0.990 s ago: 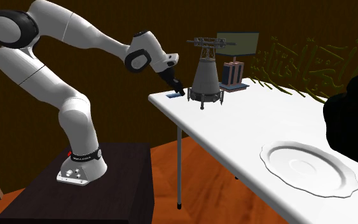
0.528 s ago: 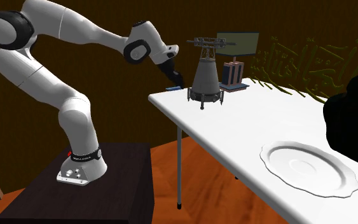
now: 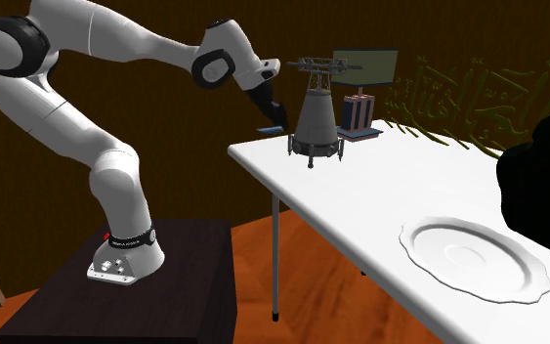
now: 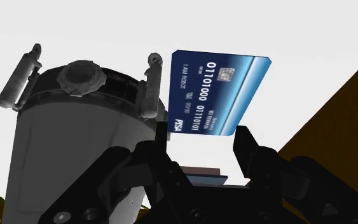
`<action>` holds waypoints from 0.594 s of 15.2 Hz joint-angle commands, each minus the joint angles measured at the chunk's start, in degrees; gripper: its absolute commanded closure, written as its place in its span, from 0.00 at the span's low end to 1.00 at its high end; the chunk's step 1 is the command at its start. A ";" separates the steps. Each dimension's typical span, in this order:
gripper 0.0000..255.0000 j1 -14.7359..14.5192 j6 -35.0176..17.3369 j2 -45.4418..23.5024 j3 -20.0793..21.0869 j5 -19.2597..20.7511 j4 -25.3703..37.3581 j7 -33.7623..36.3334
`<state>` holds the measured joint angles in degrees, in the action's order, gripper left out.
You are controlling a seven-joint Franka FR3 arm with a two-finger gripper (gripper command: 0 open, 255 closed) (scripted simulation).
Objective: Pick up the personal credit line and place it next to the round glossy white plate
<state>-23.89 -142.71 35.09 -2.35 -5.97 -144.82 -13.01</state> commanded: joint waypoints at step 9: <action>1.00 -0.45 1.29 -9.27 -14.88 -2.83 9.20 -16.63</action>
<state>-24.21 -141.58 27.05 -15.62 -8.32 -136.72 -27.79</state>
